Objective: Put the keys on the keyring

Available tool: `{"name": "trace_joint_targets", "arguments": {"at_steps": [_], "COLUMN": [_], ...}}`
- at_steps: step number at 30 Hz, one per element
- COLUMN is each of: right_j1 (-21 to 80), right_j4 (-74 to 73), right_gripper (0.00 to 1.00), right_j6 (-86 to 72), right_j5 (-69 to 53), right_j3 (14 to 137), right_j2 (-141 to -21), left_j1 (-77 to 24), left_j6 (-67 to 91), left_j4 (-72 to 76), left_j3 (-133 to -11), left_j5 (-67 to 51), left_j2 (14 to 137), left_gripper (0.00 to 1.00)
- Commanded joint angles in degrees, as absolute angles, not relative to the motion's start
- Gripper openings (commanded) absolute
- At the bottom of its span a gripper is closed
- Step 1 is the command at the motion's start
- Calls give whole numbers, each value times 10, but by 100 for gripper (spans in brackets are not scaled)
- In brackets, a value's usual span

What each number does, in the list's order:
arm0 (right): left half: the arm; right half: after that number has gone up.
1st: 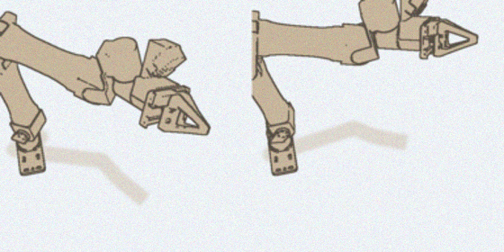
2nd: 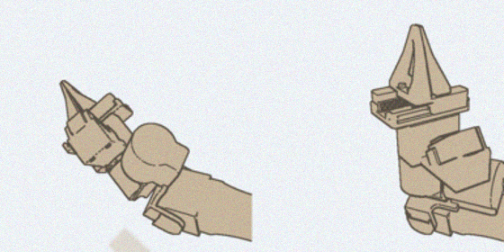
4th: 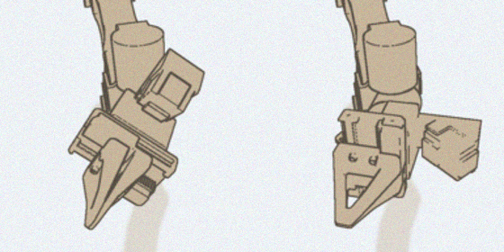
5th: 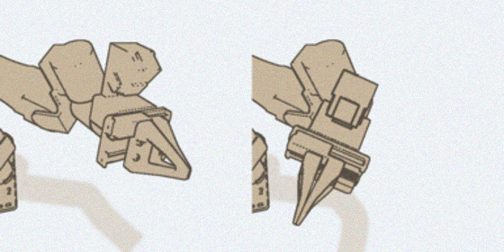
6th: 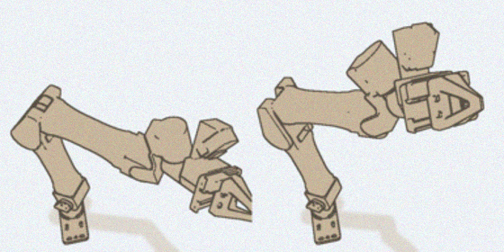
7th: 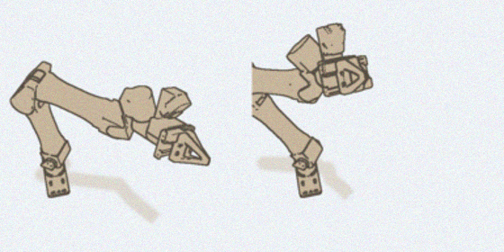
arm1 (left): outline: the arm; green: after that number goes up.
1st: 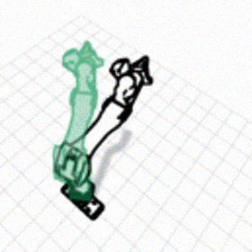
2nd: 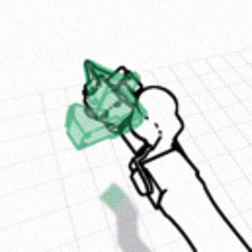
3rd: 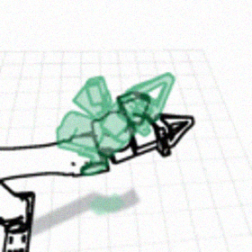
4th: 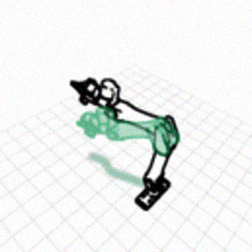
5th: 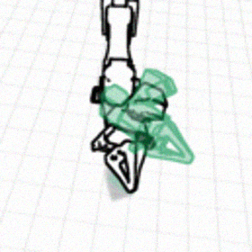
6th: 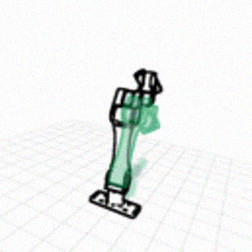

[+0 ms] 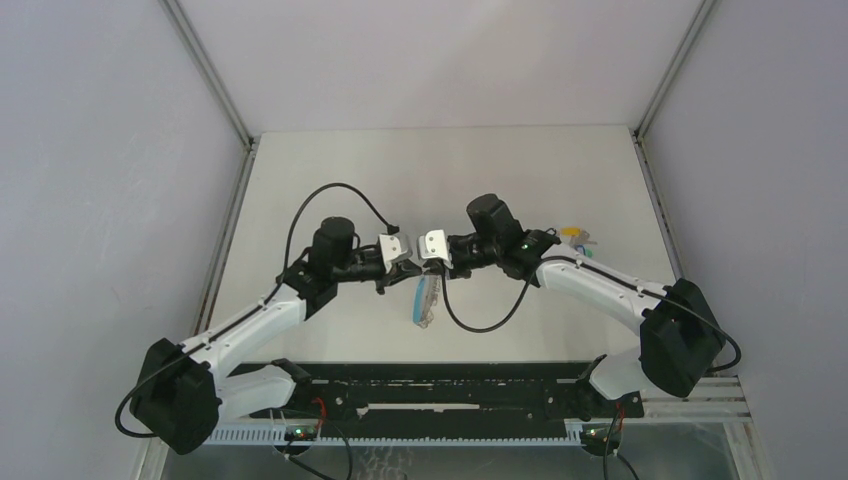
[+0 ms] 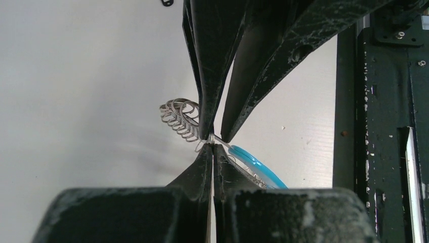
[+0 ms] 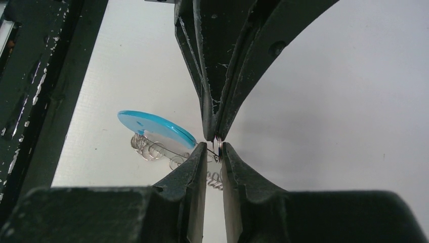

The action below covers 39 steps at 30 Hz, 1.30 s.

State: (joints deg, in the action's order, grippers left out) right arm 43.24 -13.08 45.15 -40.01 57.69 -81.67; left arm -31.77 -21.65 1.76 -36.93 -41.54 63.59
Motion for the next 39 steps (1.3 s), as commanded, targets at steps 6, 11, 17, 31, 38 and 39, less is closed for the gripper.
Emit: {"name": "trace_joint_targets", "arguments": {"at_steps": [6,11,17,31,38,39], "right_j1": [442,435,417,362,350,350], "right_j4": [-127,-126,-75,159,230,236], "right_gripper": [4,0,0,0,0,0], "right_j6": [458,451,424,313,289,285], "right_j5": [-399,-420,-448,-548,-571,-573], "right_j3": [598,598,569,476,468,467], "right_j2": [-818,-807,-788,-788,-814,-818], "left_j1": [-330,-330,-318,-249,-249,-250], "left_j6": [-233,-236,-219,-115,-104,-102], "left_j4": [5,18,114,309,332,336], "left_j3": [-406,-393,-326,-252,-262,-263], "left_j5": [-401,-400,-402,-495,-514,-517], "left_j2": [622,615,575,595,626,631], "left_gripper": [0,14,31,37,38,38]}}
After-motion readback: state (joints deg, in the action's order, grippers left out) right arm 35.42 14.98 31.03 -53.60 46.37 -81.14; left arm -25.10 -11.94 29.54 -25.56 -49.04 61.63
